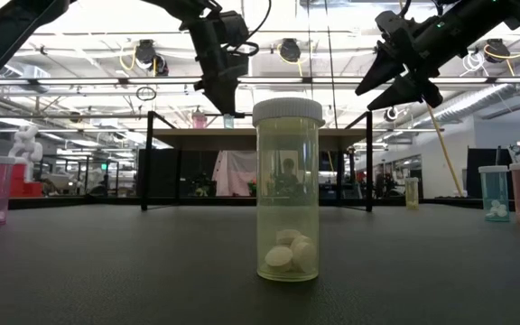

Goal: Pick and place medicine bottles onto shelf by color
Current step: Put the top left blue pill bottle on the shelf, then put the bottom left yellow pill bottle on the shelf

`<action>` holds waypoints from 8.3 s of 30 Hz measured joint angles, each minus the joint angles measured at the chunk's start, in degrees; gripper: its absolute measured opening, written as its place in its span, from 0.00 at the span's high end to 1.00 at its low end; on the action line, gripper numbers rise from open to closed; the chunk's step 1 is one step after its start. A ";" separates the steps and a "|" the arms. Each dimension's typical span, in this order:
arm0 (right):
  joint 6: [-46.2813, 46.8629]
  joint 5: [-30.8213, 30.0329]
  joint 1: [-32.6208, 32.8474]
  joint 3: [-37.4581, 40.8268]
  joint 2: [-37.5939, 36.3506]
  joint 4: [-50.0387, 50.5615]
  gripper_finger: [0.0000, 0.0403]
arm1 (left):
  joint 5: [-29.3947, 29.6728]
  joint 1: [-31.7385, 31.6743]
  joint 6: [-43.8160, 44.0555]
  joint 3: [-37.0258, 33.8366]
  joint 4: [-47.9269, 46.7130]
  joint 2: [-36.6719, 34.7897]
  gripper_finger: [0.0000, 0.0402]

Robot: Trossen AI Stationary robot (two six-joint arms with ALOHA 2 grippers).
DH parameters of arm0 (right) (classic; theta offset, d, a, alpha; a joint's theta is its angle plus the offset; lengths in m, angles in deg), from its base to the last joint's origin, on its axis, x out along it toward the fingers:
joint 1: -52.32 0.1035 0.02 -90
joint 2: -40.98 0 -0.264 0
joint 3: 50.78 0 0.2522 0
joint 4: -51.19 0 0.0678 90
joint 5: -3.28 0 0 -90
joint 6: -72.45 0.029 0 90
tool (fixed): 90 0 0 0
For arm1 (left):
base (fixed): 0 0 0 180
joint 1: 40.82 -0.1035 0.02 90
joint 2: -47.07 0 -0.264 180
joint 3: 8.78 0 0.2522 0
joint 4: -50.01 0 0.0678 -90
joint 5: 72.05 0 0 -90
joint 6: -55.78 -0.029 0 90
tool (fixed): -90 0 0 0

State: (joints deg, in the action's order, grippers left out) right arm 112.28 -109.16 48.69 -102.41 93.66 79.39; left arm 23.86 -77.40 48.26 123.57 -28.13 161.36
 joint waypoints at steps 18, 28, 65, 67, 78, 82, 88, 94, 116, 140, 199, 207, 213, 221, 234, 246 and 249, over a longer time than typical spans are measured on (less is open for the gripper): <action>0.50 0.02 0.00 0.02 0.00 0.00 0.48 | 2.10 0.11 -0.01 -0.09 -0.32 0.95 0.45; 1.54 0.02 -0.01 0.02 0.00 0.00 0.48 | 4.70 1.05 -2.55 -0.09 1.47 -5.42 0.46; 3.03 9.47 9.67 0.07 0.00 2.86 0.48 | 0.05 54.86 26.15 -35.76 45.36 -22.85 0.46; 0.71 10.65 10.87 0.07 -0.02 4.34 0.48 | 0.22 57.51 27.33 -37.65 48.99 -21.05 0.46; -0.48 10.39 15.15 2.75 -0.04 7.12 0.48 | -0.01 67.87 29.35 -41.72 56.54 -9.29 0.46; 2.97 10.36 16.81 5.16 -0.02 6.88 0.48 | 0.12 68.71 29.06 -41.70 56.74 -6.79 0.46; 6.37 10.37 19.92 6.86 -0.04 6.87 0.48 | 0.43 68.44 29.73 -41.68 57.84 -2.69 0.46; 7.95 8.68 22.64 6.86 -0.13 6.38 0.48 | 1.33 67.67 31.48 -41.69 58.13 0.58 0.40; 9.01 5.75 24.76 6.86 -0.17 4.85 0.48 | 1.75 67.08 30.48 -41.68 55.12 0.92 0.64; 8.89 1.19 24.76 6.82 -0.20 -0.38 0.48 | 1.77 54.83 36.35 -35.26 36.77 -11.86 0.71; 11.96 3.19 0.72 6.80 3.26 -6.45 0.48 | -8.89 2.24 -0.87 11.74 7.34 10.36 0.71; 11.97 3.13 0.72 6.80 3.26 -6.45 0.48 | -10.76 -0.37 0.58 11.74 7.96 10.32 0.71; 11.98 3.08 0.72 6.80 3.26 -6.45 0.48 | -14.80 0.39 0.08 11.69 7.64 10.32 0.71; 11.98 3.06 0.72 6.80 3.26 -6.45 0.48 | -14.86 1.20 -0.77 11.69 8.89 10.32 0.71; 12.18 3.19 0.72 6.80 3.26 -6.43 0.48 | -14.90 1.40 -0.82 7.39 12.97 10.10 0.71; 12.41 4.70 0.74 6.80 3.26 -6.21 0.48 | -14.86 1.48 -0.56 6.90 14.69 10.10 0.71; 12.35 4.70 0.74 6.80 3.26 -6.21 0.48 | -14.82 1.50 -1.01 6.90 14.71 10.12 0.71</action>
State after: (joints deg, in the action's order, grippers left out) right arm 124.63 -104.45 49.43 -95.61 96.92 73.18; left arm 9.04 -75.89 47.24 130.47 -13.42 171.49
